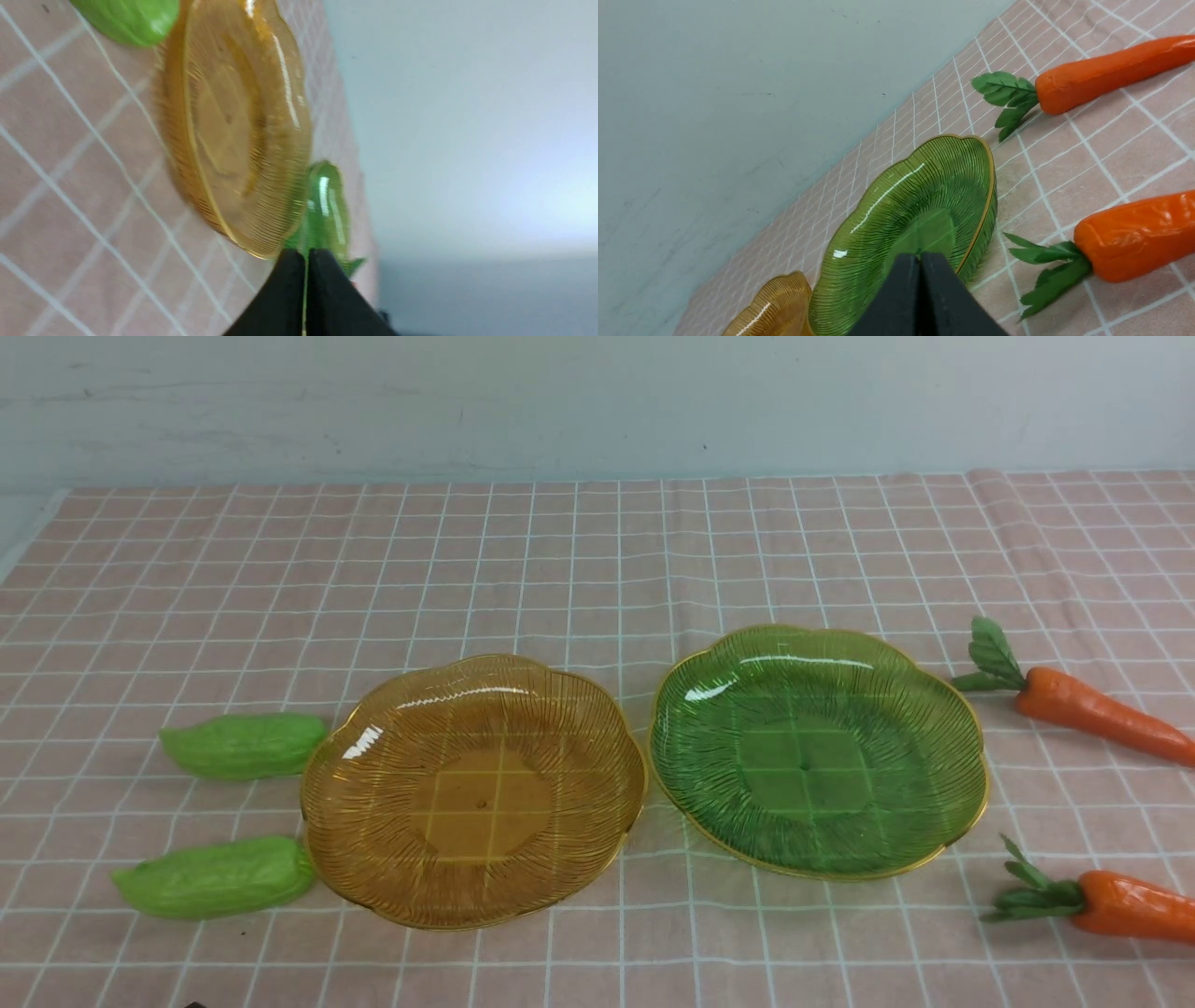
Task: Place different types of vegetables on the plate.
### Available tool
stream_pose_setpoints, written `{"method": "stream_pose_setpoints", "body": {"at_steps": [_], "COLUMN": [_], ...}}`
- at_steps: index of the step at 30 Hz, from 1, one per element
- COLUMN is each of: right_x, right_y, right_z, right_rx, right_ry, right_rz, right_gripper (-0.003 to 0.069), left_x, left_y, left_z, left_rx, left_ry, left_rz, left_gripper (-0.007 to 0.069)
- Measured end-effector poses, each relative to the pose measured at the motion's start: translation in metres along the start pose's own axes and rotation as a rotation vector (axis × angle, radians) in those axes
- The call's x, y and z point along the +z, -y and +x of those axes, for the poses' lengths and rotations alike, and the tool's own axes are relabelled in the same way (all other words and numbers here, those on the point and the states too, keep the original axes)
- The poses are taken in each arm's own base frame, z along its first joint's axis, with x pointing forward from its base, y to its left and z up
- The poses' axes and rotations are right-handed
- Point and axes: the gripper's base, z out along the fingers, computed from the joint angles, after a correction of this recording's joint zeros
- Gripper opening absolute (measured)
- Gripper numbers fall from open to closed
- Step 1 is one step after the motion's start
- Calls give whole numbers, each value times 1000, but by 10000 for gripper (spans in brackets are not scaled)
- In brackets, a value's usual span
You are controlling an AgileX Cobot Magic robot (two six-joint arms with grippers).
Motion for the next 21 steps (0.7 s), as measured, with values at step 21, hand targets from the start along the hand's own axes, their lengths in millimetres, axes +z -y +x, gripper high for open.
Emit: {"method": "stream_pose_setpoints", "body": {"at_steps": [21], "right_x": [-24], "right_y": [-86], "right_z": [-80], "right_rx": [-410], "right_ry": [-20], "right_rz": [-16], "right_gripper": [-14], "left_x": [-13], "left_y": [53], "left_z": [1], "left_rx": [286], "left_ry": [-1], "left_rz": [170], "left_gripper": [-3]}}
